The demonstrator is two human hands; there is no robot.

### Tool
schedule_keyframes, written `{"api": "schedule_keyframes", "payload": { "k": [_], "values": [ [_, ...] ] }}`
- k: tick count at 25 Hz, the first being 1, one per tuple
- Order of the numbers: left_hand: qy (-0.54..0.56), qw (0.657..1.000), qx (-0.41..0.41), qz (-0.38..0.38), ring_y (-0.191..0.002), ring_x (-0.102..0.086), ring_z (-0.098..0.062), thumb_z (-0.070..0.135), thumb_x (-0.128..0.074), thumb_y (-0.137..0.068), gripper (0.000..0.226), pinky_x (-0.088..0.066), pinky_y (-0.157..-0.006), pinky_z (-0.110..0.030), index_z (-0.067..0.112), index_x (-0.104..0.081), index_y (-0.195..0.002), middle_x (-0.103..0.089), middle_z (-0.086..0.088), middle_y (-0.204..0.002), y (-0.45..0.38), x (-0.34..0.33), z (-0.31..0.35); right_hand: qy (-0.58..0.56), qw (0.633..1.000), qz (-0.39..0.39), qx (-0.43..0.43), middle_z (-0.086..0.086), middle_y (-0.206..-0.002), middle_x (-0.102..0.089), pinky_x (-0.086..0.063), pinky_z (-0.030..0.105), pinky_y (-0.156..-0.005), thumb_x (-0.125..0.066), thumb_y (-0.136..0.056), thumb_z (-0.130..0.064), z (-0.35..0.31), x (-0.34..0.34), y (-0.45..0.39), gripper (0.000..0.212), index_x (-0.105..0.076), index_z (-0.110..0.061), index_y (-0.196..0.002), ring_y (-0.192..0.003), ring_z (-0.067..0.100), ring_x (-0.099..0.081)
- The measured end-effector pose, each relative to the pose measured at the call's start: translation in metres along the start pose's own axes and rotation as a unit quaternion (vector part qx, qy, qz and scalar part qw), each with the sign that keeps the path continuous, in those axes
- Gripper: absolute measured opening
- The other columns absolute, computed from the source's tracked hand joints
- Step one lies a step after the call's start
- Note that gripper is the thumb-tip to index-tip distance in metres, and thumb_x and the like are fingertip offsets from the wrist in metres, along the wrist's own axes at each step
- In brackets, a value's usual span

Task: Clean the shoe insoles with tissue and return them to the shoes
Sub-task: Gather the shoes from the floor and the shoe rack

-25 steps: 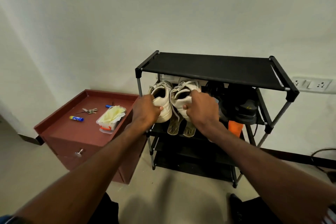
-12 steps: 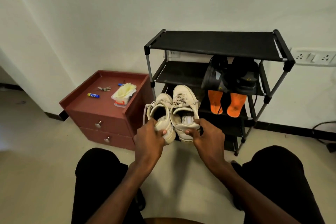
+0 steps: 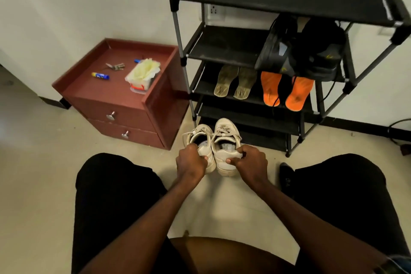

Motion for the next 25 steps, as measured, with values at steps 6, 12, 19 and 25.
{"api": "schedule_keyframes", "payload": {
  "k": [6, 12, 19, 25],
  "values": [
    [-0.021, 0.996, 0.08, -0.042, -0.112, -0.067, -0.037, 0.022, -0.073, -0.089, 0.032, -0.052, -0.09, -0.038, 0.018, -0.071, -0.12, -0.074, -0.014, -0.116, -0.06, -0.071, -0.049, 0.041, 0.99, -0.095, -0.095, -0.002, -0.091, -0.077, -0.042, 0.027, -0.072, -0.095, -0.062, -0.038, 0.056, -0.081, -0.059, 0.04, -0.079, -0.023, -0.095, -0.09, 0.022, -0.07],
    [0.031, 0.986, 0.158, -0.031, -0.111, -0.066, -0.042, 0.019, -0.074, -0.088, 0.027, -0.051, -0.086, -0.04, 0.013, -0.077, -0.113, -0.076, -0.018, -0.111, -0.105, -0.134, -0.101, 0.023, 0.978, -0.137, -0.159, -0.003, -0.096, -0.077, -0.039, 0.025, -0.074, -0.097, -0.058, -0.029, 0.107, -0.155, -0.1, 0.038, -0.078, -0.023, -0.09, -0.096, 0.022, -0.069],
    [0.06, 0.975, 0.213, -0.013, -0.095, -0.068, -0.043, 0.014, -0.073, -0.083, 0.016, -0.048, -0.07, -0.039, 0.008, -0.078, -0.097, -0.076, -0.019, -0.094, -0.136, -0.188, -0.162, 0.015, 0.971, -0.147, -0.189, -0.002, -0.097, -0.076, -0.04, 0.025, -0.073, -0.094, -0.064, -0.022, 0.146, -0.211, -0.121, 0.033, -0.077, -0.021, -0.092, -0.097, 0.022, -0.067],
    [0.014, 0.976, 0.207, -0.064, -0.098, -0.068, -0.04, 0.004, -0.067, -0.074, 0.025, -0.041, -0.068, -0.031, 0.011, -0.07, -0.098, -0.076, -0.012, -0.098, -0.14, -0.235, -0.216, 0.105, 0.947, -0.202, -0.229, 0.003, -0.12, -0.072, -0.046, 0.028, -0.087, -0.089, -0.074, -0.024, 0.19, -0.249, -0.109, 0.039, -0.073, -0.023, -0.109, -0.117, 0.028, -0.062]
  ]
}}
Point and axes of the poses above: each hand's wrist, its own y-axis away from the middle knuckle, its own x-axis out of the back of the hand, z = x × y, the point moved 8 cm from there along -y, towards the middle knuckle
